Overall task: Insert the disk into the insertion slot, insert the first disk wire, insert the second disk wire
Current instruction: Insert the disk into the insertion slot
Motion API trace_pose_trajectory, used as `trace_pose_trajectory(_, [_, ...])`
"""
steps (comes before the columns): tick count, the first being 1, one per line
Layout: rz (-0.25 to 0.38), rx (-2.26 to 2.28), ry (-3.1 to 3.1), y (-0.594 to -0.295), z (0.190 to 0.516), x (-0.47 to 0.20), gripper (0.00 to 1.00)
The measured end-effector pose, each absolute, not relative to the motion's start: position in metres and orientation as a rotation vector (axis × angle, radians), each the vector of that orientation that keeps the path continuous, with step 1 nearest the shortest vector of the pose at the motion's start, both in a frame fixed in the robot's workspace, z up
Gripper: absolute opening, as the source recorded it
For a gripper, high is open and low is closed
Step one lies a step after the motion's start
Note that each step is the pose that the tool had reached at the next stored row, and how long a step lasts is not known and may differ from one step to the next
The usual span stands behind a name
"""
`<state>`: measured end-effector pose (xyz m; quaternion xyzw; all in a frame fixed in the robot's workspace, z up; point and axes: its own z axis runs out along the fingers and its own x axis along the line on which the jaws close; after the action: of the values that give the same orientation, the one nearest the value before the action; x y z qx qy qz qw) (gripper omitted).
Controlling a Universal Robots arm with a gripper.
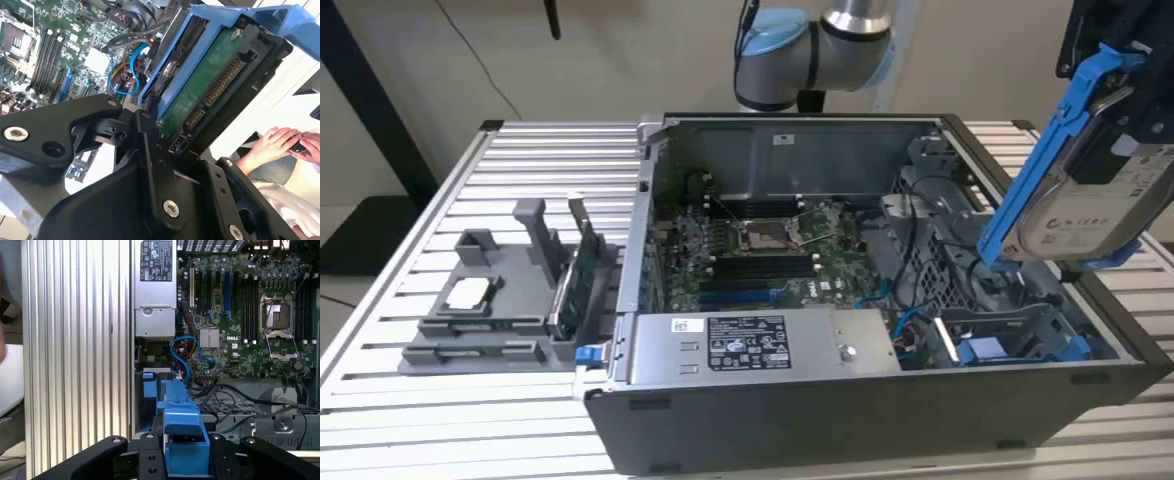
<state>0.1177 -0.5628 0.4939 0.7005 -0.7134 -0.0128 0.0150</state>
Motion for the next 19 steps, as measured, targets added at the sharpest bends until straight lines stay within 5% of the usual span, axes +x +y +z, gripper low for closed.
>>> trace_pose_trajectory(19, [-0.06,2.188,-2.227,-0.578,0.468,0.127,0.33])
